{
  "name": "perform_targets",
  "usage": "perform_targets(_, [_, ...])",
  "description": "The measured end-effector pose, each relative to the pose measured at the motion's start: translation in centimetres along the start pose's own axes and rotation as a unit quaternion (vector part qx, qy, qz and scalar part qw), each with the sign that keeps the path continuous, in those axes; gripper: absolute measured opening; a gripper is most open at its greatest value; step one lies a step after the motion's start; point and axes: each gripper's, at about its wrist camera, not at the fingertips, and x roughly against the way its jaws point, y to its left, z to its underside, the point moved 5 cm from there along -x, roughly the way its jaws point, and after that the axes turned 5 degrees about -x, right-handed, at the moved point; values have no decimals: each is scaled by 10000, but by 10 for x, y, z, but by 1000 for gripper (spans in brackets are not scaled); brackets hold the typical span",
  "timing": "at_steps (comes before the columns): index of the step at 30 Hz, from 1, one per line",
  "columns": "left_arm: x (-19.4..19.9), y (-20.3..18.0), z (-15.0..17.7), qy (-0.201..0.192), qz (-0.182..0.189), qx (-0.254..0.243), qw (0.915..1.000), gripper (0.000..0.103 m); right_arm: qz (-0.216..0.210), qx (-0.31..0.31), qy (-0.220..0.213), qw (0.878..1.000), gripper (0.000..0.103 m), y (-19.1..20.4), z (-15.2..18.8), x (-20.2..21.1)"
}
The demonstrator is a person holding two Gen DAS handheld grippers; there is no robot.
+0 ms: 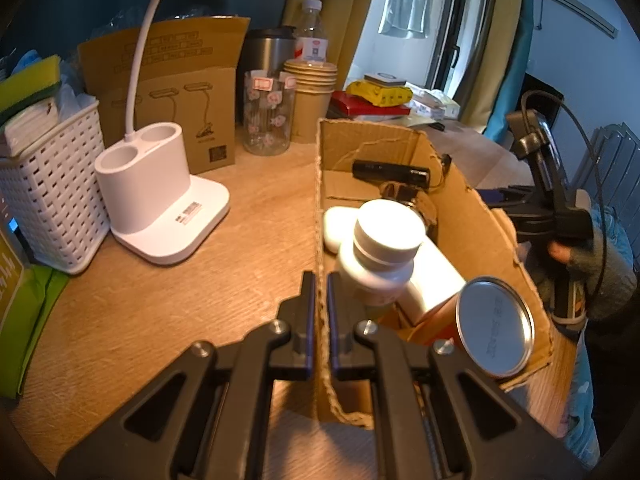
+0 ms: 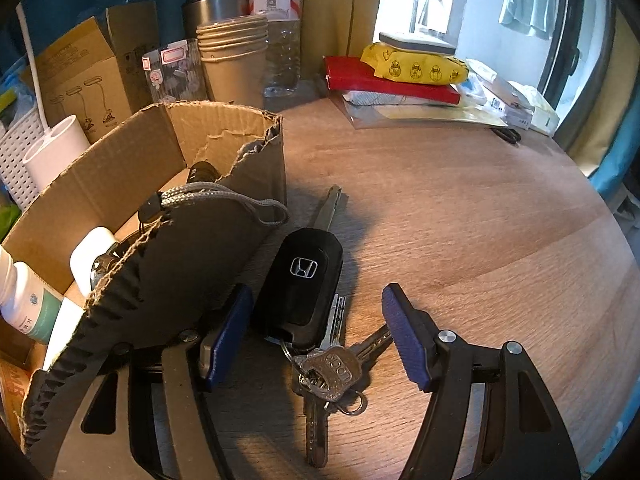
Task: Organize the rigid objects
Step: 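Move the right gripper to the black car key fob with keys, then grasp the car key fob with the right gripper and lift it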
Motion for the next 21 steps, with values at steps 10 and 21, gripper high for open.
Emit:
perform_targets(10, [0, 0, 0, -3, -2, -6, 10000, 6, -99, -21, 4, 9999, 58, 2, 1, -1])
perform_targets(21, [0, 0, 0, -1, -2, -5, 10000, 6, -109, -90, -57, 9999, 38, 4, 1, 4])
